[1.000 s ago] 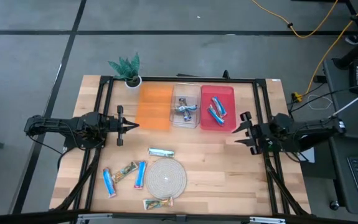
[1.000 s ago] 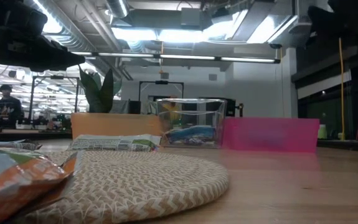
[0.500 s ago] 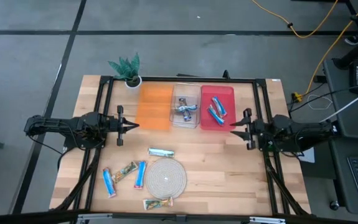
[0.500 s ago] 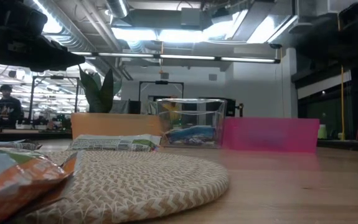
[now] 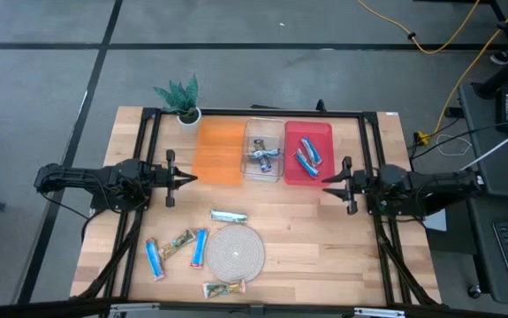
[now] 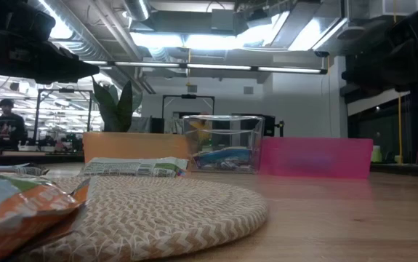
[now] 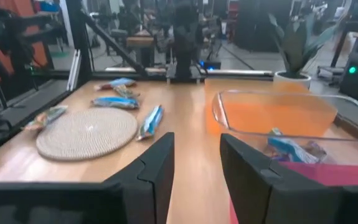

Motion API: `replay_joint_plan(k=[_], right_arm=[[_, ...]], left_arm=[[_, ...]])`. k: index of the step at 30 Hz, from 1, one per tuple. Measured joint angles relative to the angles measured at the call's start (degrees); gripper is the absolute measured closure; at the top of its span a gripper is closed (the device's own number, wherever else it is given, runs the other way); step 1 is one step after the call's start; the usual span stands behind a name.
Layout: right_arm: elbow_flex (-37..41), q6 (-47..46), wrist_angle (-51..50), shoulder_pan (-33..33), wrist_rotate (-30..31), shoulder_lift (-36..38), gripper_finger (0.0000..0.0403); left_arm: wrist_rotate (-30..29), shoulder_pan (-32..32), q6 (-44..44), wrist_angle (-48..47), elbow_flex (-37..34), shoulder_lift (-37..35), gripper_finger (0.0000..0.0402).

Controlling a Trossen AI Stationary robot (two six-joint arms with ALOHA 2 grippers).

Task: Pick and place Granola Bars by type
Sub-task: Put the top orange granola bar into the orange bin

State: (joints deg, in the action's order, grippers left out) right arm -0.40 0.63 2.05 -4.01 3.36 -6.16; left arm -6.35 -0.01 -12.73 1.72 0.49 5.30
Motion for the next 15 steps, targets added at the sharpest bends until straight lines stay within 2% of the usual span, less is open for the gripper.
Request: replay_joint_plan(k=[3, 9, 15], right_arm=[[0.0, 1.1, -0.1, 0.0, -0.4, -2.0, 0.0271], [0.0, -6.5, 0.2, 0.0, -0.4, -3.1, 0.0271], [0.0, -3.3, 0.1, 0.0, -0.4, -3.1, 0.0271]], left_arm=[[0.0, 0.0, 0.0, 0.0, 0.0, 0.0, 0.0398], [0.0, 0.0, 0.0, 0.0, 0.0, 0.0, 0.0398], [0.0, 0.0, 0.0, 0.0, 0.0, 0.0, 0.0398]])
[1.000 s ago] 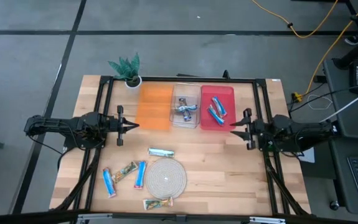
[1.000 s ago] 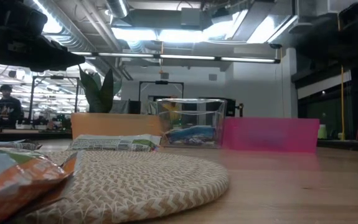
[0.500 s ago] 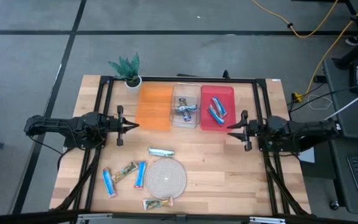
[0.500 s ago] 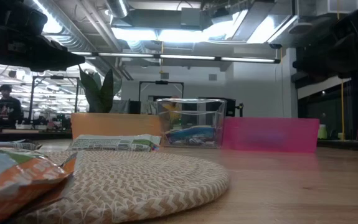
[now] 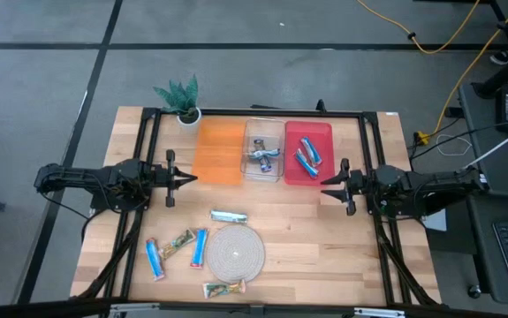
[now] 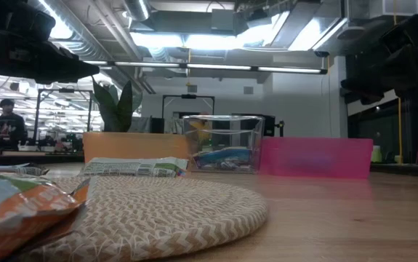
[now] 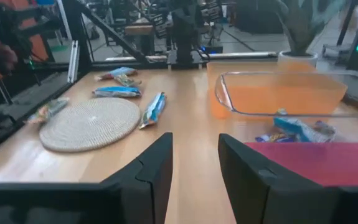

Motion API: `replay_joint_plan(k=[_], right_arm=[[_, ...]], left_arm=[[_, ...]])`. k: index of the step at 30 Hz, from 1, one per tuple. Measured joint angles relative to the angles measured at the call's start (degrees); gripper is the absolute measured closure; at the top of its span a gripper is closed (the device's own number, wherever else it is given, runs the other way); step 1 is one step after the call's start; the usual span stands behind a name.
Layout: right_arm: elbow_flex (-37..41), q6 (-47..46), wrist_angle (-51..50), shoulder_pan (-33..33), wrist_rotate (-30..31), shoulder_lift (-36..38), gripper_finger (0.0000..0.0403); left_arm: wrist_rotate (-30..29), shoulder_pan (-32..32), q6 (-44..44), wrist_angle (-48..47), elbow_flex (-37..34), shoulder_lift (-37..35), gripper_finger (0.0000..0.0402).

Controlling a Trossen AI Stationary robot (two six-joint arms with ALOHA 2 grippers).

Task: Pick and place Granola Bars by type
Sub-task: Put the top orange granola bar into the orange bin

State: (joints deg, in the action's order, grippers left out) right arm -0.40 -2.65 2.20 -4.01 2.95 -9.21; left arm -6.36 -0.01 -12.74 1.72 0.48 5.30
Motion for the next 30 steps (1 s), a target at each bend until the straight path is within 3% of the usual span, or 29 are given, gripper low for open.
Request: replay_joint_plan(k=[8, 18, 24, 30], right_arm=[[0.0, -0.1, -0.1, 0.0, 0.0, 0.0, 0.0271], [0.0, 0.1, -0.2, 0.0, -0.1, 1.0, 0.0271], [0.0, 0.1, -0.2, 0.0, -0.1, 6.6, 0.0271], [0.0, 0.1, 3.8, 0.0, 0.0, 9.2, 0.0271]], left_arm=[[0.0, 0.0, 0.1, 1.5, 0.0, 0.0, 0.0398], [1.0, -0.5, 8.2, 1.1, 1.4, 0.2, 0.0397], [4.6, -3.3, 9.0, -0.6, 11.4, 4.6, 0.0398], [3.4, -7.0, 10.7, -10.9, 24.6, 16.8, 0.0398]])
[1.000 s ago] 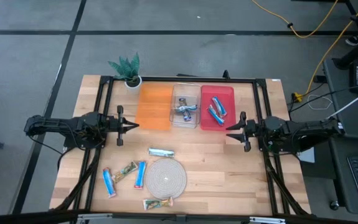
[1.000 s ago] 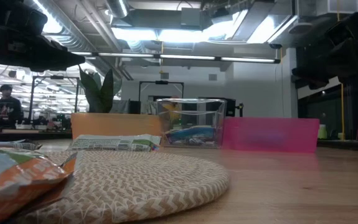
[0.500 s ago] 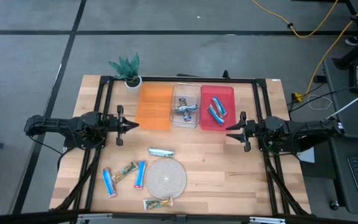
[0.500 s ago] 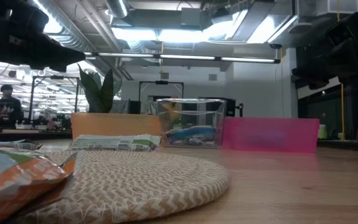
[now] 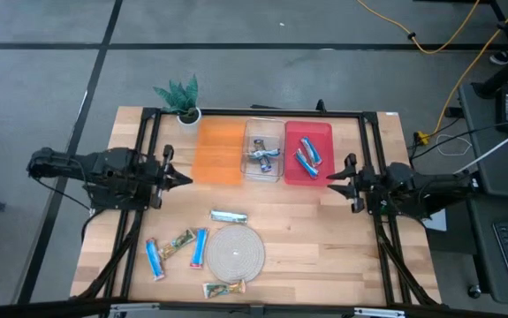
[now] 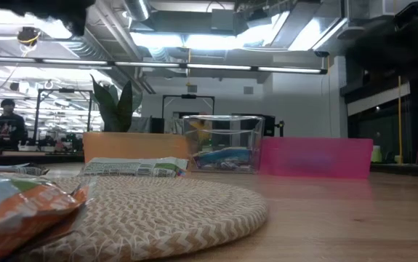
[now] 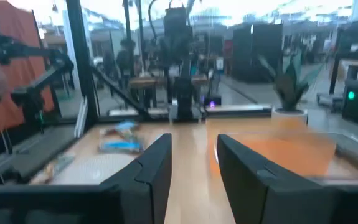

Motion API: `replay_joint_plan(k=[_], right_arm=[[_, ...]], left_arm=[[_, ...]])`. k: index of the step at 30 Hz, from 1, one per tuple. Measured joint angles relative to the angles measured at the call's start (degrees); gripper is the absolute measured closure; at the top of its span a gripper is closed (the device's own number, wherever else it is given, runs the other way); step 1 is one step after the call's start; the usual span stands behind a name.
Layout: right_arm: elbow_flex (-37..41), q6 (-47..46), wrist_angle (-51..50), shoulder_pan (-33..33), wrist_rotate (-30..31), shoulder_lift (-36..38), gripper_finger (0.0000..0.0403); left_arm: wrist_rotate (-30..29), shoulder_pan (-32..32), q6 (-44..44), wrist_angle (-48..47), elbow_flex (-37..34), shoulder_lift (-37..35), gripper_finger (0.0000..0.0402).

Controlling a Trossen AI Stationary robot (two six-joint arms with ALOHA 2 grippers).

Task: Pick and place Granola Bars by type
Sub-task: Put the top orange granola bar into the orange bin

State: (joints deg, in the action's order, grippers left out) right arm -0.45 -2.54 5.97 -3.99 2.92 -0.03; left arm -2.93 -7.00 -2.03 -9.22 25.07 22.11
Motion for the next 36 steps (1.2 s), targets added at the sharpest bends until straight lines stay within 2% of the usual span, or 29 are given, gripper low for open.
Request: replay_joint_plan(k=[3, 9, 16, 20, 24, 29, 31, 33, 36], right_arm=[[0.1, 0.0, -0.9, 0.0, 0.0, 0.0, 0.0271], [0.1, 0.0, -1.7, 0.0, 0.0, -0.3, 0.0271], [0.1, 0.0, -2.2, 0.0, 0.0, -0.3, 0.0271], [0.1, 0.0, -2.1, 0.0, 0.0, -0.3, 0.0271], [0.1, 0.0, -2.4, 0.0, 0.0, -0.3, 0.0271], [0.1, 0.0, -2.7, 0.0, 0.0, -0.3, 0.0271], [0.1, 0.0, -2.8, 0.0, 0.0, -0.3, 0.0271], [0.1, 0.0, -2.9, 0.0, 0.0, -0.3, 0.0271], [0.1, 0.0, -3.2, 0.0, 0.0, -0.3, 0.0271]], left_arm=[[-1.5, -1.3, 2.0, -4.5, 4.9, 7.4, 0.0398], [-1.5, -4.1, 3.4, -6.2, 12.1, 21.6, 0.0398], [-1.7, -8.2, -2.9, -12.4, 21.4, 33.7, 0.0398], [-2.9, -10.2, -2.9, -13.8, 24.7, 37.6, 0.0398], [-5.7, -11.2, 2.6, -13.9, 25.6, 40.0, 0.0398], [-7.0, -11.2, 7.9, -19.5, 25.6, 42.1, 0.0398], [-10.8, -11.2, 10.5, -21.9, 25.6, 43.0, 0.0397], [-14.0, -11.1, 13.6, -24.8, 25.6, 43.8, 0.0391], [-12.6, -10.4, 15.0, -27.7, 25.6, 45.1, 0.0367]])
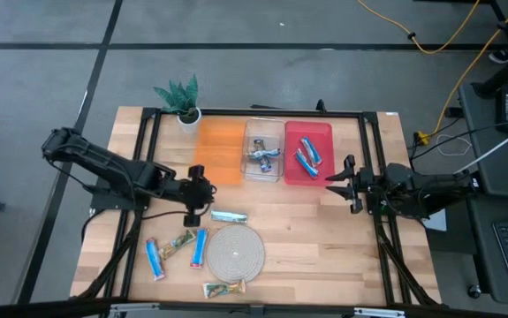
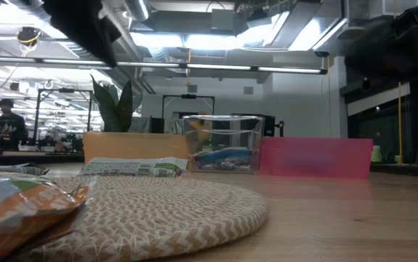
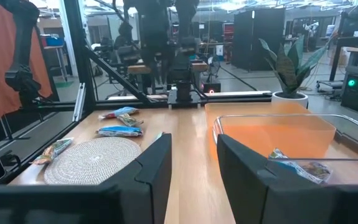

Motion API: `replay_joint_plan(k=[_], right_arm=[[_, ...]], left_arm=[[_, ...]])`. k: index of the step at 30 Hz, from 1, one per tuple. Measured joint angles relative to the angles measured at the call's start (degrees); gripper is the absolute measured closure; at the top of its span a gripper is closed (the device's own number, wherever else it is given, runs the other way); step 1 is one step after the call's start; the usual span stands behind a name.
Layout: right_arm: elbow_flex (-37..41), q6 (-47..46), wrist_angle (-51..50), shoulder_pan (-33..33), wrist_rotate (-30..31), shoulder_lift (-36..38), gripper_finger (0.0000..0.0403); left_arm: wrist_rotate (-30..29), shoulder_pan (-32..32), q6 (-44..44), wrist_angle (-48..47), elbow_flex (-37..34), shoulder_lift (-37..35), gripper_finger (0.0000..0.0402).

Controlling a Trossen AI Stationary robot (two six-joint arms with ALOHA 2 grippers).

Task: Pick and place Granola Bars by type
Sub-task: Put the top orange granola bar into the orange bin

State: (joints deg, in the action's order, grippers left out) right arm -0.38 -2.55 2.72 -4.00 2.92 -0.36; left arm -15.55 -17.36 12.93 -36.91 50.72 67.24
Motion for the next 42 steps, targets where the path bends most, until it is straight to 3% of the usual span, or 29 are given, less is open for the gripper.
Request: replay_joint_plan(k=[3, 8, 14, 17, 31, 37, 42], right_arm=[[0.0, 0.0, -0.6, 0.0, 0.0, 0.0, 0.0271], [0.0, 0.0, -0.8, 0.0, 0.0, 0.0, 0.0271], [0.0, 0.0, -0.7, 0.0, 0.0, 0.0, 0.0271], [0.0, 0.0, -0.7, 0.0, 0.0, 0.0, 0.0271], [0.0, 0.0, -0.7, 0.0, 0.0, 0.0, 0.0271], [0.0, 0.0, -0.7, 0.0, 0.0, 0.0, 0.0271], [0.0, 0.0, -0.7, 0.0, 0.0, 0.0, 0.0271]], left_arm=[[2.8, 0.3, 0.8, -0.4, 0.0, 1.2, 0.0328], [2.7, 0.9, 1.7, -0.6, 0.0, 4.0, 0.0244], [-4.9, 1.9, 5.7, -0.4, 0.0, 9.4, 0.0174], [-6.2, 2.2, 7.1, -0.3, 0.0, 12.5, 0.0167], [1.3, 1.9, 7.5, -0.1, 0.0, 25.1, 0.0167], [3.7, 0.9, 5.6, 0.5, 0.0, 26.0, 0.0167], [3.4, 0.9, 5.4, -4.6, 3.1, 23.6, 0.0167]])
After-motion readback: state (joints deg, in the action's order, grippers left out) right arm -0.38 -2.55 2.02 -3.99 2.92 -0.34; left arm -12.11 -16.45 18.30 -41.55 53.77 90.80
